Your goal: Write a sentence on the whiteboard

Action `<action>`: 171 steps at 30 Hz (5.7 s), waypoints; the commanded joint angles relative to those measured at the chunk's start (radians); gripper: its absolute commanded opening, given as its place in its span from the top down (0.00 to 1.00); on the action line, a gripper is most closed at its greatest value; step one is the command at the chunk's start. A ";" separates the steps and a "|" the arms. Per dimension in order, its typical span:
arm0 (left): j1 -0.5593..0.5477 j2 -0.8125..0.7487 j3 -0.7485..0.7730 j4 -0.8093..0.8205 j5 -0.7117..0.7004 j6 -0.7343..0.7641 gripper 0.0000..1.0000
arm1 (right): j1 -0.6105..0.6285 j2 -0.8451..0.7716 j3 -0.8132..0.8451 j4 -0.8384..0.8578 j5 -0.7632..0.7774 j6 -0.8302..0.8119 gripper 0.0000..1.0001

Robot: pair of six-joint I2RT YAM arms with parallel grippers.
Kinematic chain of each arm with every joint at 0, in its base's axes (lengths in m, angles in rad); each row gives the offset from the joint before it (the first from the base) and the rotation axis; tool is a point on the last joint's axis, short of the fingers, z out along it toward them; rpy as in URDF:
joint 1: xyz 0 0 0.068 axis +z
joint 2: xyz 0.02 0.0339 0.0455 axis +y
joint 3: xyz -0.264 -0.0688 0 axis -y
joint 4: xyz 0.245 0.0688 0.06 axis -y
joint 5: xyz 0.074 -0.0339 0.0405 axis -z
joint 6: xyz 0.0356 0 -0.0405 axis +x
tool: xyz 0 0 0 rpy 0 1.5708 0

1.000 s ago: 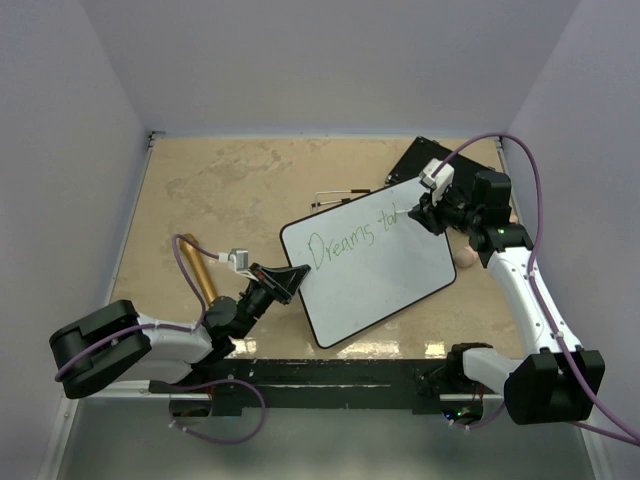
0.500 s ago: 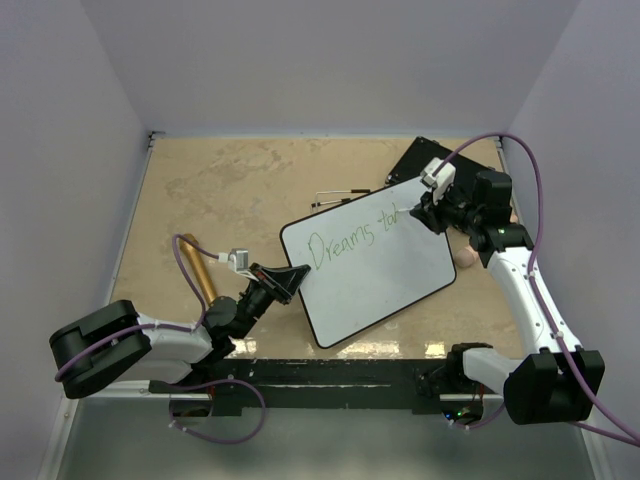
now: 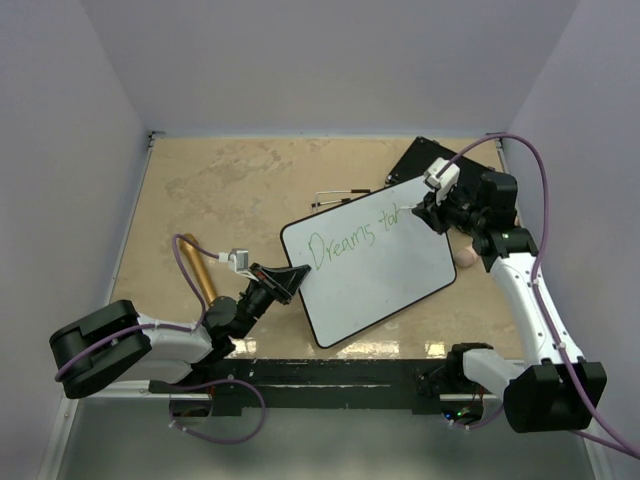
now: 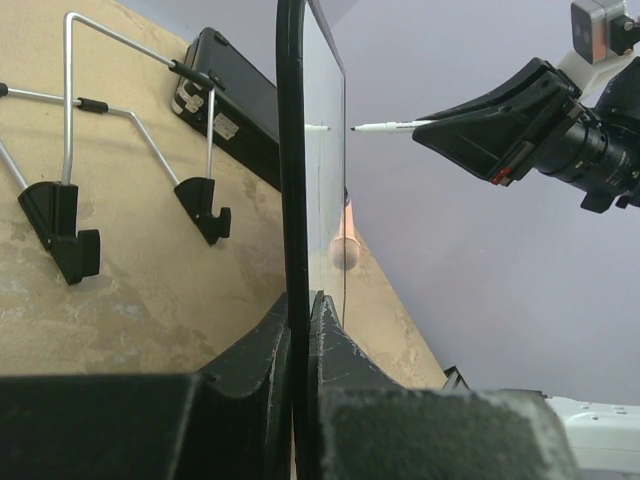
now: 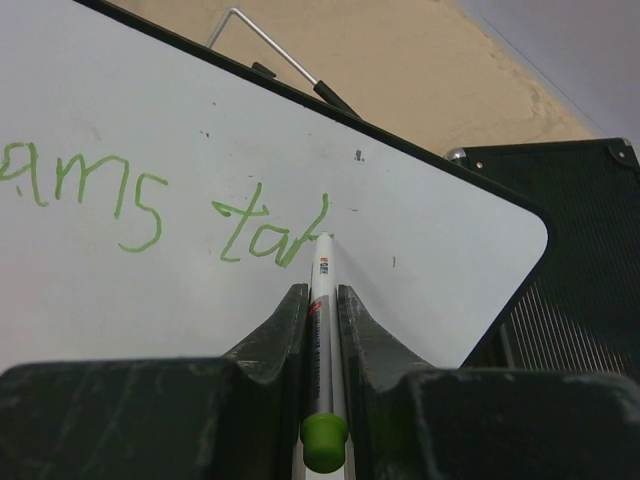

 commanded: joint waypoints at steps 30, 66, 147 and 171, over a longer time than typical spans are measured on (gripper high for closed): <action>0.000 0.020 -0.051 0.056 0.044 0.137 1.00 | -0.007 0.020 0.000 -0.123 0.040 -0.106 1.00; 0.006 0.023 -0.051 0.065 0.058 0.137 1.00 | -0.016 0.043 0.006 0.014 0.069 -0.035 1.00; 0.009 0.019 -0.069 0.054 0.080 0.132 1.00 | -0.087 -0.204 -0.071 -0.049 -0.164 -0.025 1.00; 0.012 -0.034 -0.025 -0.076 0.103 0.239 1.00 | -0.188 -0.181 -0.063 -0.146 -0.354 -0.164 1.00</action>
